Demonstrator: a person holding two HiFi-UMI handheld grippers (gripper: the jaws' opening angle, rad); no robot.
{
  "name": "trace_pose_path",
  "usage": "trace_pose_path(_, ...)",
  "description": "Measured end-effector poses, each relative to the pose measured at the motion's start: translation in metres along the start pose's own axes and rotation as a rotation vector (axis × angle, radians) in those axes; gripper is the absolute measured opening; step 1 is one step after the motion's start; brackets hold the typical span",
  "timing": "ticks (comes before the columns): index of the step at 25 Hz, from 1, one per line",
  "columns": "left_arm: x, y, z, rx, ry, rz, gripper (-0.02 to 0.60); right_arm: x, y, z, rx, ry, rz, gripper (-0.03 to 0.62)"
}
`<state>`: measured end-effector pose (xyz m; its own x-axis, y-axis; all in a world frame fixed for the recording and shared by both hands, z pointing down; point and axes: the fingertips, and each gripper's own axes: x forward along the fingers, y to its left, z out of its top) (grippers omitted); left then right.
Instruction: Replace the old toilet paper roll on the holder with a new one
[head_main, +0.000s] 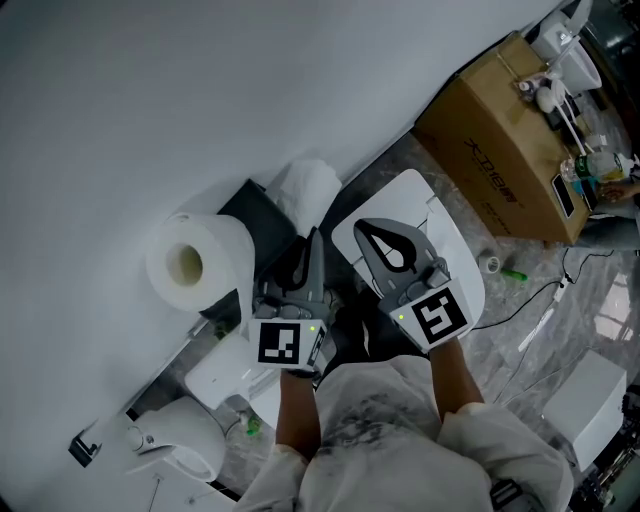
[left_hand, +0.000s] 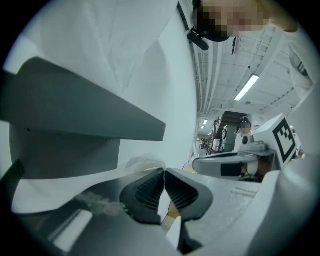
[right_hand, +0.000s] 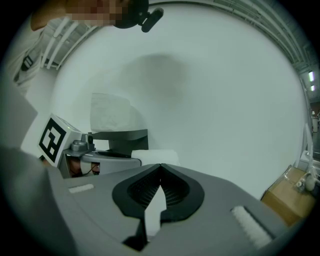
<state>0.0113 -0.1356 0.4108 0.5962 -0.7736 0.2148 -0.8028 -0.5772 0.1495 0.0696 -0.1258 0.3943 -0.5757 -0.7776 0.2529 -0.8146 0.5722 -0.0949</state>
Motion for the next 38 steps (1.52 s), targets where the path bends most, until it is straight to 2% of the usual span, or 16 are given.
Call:
trace_pose_path(7,0.004,0.001,0.001,0.0,0.021,0.051,0.015,0.001,-0.004,0.0,0.004,-0.002,0.004,0.002)
trace_pose_path(10,0.011,-0.01,0.005,0.005,0.012,0.007,0.015,0.003,-0.005,0.0,0.006,-0.002,0.009,0.002)
trace_pose_path(12,0.017,-0.014,0.007,0.025,0.024,0.013,0.015,0.004,-0.007,0.001,0.006,-0.007,0.008,0.002)
trace_pose_path(14,0.02,-0.013,0.01,0.004,0.021,0.025,0.015,0.003,-0.009,0.004,0.005,-0.015,0.008,0.002)
trace_pose_path(21,0.015,-0.023,0.013,-0.006,0.007,-0.009,0.015,-0.007,-0.013,0.013,0.002,-0.032,0.003,0.002)
trace_pose_path(28,-0.001,-0.034,0.016,0.012,-0.021,-0.054,0.015,-0.025,-0.004,0.026,-0.017,-0.053,-0.009,0.002)
trace_pose_path(33,-0.015,-0.044,0.016,-0.018,-0.014,-0.072,0.015,-0.04,0.002,0.033,-0.035,-0.063,-0.025,0.002)
trace_pose_path(38,-0.033,-0.055,0.017,0.011,-0.027,-0.111,0.015,-0.055,0.01,0.042,-0.04,-0.079,-0.038,0.002)
